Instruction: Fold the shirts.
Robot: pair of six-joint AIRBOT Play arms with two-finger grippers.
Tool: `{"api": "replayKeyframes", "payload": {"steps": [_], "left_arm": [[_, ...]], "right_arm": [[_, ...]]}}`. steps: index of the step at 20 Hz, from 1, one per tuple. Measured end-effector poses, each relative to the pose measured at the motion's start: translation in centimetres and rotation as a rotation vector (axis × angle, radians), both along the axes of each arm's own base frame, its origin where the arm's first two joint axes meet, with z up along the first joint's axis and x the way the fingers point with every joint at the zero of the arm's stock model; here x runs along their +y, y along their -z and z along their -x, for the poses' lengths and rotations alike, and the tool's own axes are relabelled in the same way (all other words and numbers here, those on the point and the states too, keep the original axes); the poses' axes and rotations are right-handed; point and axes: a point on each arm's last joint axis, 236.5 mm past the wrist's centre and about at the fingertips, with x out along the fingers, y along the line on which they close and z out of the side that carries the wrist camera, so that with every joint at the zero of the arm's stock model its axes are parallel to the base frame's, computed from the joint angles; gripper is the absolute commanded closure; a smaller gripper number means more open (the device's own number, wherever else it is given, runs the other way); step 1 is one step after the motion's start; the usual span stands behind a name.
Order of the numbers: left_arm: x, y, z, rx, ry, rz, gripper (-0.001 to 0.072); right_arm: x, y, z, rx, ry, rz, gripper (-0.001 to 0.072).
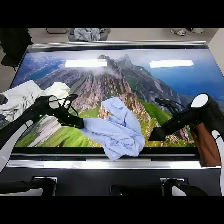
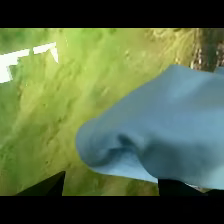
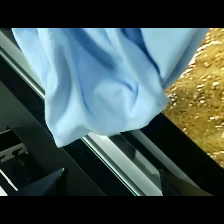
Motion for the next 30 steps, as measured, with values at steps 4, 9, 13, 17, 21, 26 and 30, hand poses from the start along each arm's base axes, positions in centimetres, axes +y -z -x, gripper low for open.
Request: {"api": "replayKeyframes", "payload": {"steps": [4, 9, 13, 17, 21, 26, 30], "left_arm": [[-1.0, 1.1, -0.5, -0.017, -0.017, 0.043, 0.0228], [-1.9, 1.5, -1.1, -0.032, -0.044, 0.084, 0.0676], [-2.2, 1.2, -1.5, -0.050, -0.053, 0.097, 0.0677], [-2.3, 0.7, -1.7, -0.063, -0.054, 0.104, 0.0678], [-2.4, -0.7, -2.0, -0.096, -0.051, 0.113, 0.0681], [-3.1, -12.8, -7.0, -0.423, -0.035, 0.175, 0.0681], [-2.7, -35.0, -7.9, -0.952, -0.034, 0.294, 0.0681]], "right_arm": [[0.3, 1.6, 0.9, 0.023, 0.003, -0.014, 0.0004], [1.5, 3.0, 2.0, 0.052, 0.024, -0.064, 0.0004], [4.3, 3.3, 3.4, 0.076, -0.001, -0.156, 0.0004], [8.0, 5.2, 4.1, 0.019, -0.075, -0.131, 0.0294], [8.9, 6.5, 2.4, -0.071, -0.055, -0.051, 0.0666], [6.4, -0.9, -4.4, -0.428, -0.162, 0.113, 0.0667], [2.4, -20.9, -10.6, -1.037, -0.109, 0.284, 0.0666]]}}
